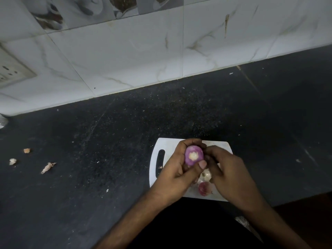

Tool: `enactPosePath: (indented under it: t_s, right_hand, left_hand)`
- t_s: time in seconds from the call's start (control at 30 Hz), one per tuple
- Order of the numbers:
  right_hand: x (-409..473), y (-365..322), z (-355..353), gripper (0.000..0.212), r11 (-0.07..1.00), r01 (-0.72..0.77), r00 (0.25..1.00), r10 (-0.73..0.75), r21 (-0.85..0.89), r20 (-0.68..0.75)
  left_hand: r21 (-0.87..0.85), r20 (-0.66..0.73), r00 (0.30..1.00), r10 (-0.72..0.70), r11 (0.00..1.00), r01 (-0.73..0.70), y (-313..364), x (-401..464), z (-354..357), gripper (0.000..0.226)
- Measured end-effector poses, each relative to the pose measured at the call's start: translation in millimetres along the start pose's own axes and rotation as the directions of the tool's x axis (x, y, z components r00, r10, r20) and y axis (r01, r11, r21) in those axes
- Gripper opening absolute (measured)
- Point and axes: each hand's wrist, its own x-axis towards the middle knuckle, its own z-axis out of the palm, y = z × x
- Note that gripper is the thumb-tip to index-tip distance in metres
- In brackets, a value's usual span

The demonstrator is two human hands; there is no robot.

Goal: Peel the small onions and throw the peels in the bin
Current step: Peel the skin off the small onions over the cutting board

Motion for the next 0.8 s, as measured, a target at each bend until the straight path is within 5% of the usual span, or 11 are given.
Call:
enactPosePath:
  t_s: [0.2,0.33,0.67,0.8]
  right_hand:
    - [-1.2,-11.5,-8.0,0.023,0.987,0.052,0.988,-0.028,0.154,-0.155]
    - [-2.7,-14.6,-6.7,0.021,0.977,0.139,0.982,-0.116,0.159,-0.151]
    - [-6.4,-22.8,-6.5,0.006,0.937,0.13,0.978,-0.067,0.324,-0.198]
    - [-4.9,-26.0,-7.9,0.012,0.919,0.115,0.98,-0.043,0.378,-0.194]
  left_hand:
    - [0.103,-0.116,0.992,0.048,0.994,-0.036,-0.6,3.0,-4.5,0.05]
    - [0.16,-0.09,0.992,0.09,0.984,-0.074,3.5,5.3,-9.4,0.05]
    - [0.152,-0.054,0.993,0.106,0.984,-0.097,2.2,1.5,-6.2,0.043]
    - [0.288,-0.001,0.994,0.113,0.952,-0.108,5.8,-1.4,-4.8,0.043]
